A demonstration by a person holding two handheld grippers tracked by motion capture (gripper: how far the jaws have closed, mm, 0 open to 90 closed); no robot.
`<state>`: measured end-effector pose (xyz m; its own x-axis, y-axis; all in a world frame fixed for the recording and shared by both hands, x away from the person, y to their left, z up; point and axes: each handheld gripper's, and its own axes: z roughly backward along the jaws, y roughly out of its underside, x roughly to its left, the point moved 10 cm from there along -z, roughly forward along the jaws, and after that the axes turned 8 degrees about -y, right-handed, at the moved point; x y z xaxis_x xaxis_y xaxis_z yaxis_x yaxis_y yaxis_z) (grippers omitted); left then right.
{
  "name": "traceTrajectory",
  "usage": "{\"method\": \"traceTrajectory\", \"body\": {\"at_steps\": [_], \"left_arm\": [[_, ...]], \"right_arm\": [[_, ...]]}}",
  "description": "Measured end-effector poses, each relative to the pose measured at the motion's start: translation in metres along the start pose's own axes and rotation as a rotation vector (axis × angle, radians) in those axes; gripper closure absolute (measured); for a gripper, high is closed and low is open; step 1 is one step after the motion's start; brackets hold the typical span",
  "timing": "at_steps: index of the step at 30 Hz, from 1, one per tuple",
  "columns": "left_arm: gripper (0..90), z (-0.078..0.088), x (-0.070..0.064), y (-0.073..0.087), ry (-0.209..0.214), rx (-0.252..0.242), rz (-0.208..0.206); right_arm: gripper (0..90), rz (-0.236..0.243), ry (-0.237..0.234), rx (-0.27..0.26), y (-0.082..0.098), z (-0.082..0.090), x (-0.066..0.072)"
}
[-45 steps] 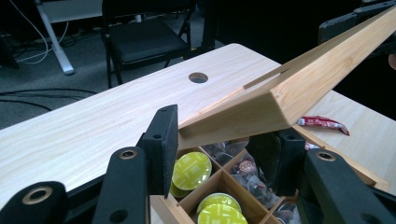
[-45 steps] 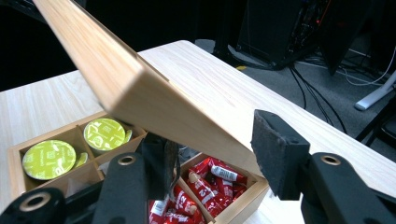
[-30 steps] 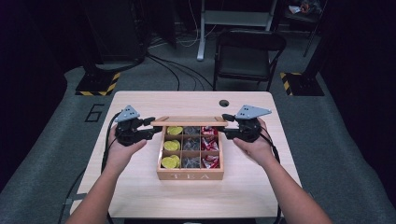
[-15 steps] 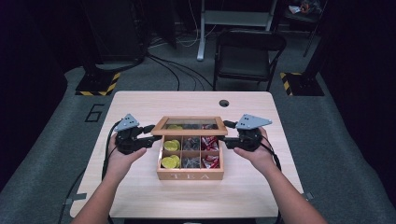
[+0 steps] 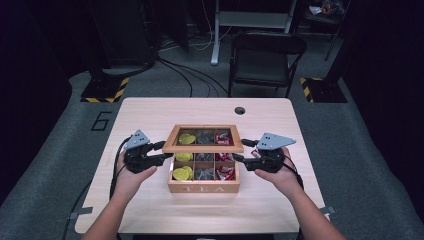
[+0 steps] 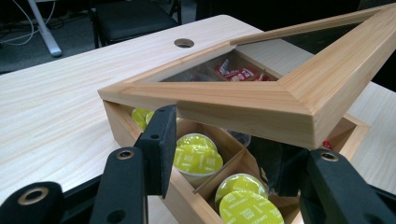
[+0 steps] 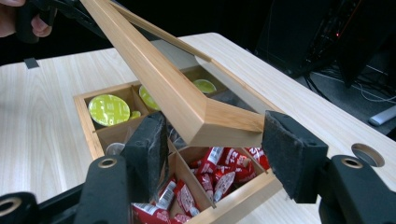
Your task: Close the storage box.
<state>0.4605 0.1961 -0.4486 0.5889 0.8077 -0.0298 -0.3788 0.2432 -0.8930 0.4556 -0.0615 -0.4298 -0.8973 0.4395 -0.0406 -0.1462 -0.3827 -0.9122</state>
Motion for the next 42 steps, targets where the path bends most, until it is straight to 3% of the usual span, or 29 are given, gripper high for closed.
{"method": "traceTrajectory", "body": {"at_steps": [13, 20, 28, 42], "left_arm": [[51.8, -0.001, -0.006, 0.024, 0.017, 0.008, 0.019], [53.4, -0.003, -0.009, 0.033, 0.031, 0.007, 0.022], [53.2, -0.004, -0.010, 0.040, 0.018, 0.004, 0.011], [48.7, 0.000, -0.009, 0.051, 0.018, 0.010, 0.012]], "right_arm": [[43.7, -0.042, -0.007, 0.013, 0.022, -0.001, 0.010], [43.8, -0.027, 0.008, 0.023, 0.030, -0.002, 0.015], [44.2, -0.041, 0.012, 0.023, 0.038, -0.003, 0.019], [44.7, -0.028, 0.032, 0.024, 0.047, -0.004, 0.022]]}}
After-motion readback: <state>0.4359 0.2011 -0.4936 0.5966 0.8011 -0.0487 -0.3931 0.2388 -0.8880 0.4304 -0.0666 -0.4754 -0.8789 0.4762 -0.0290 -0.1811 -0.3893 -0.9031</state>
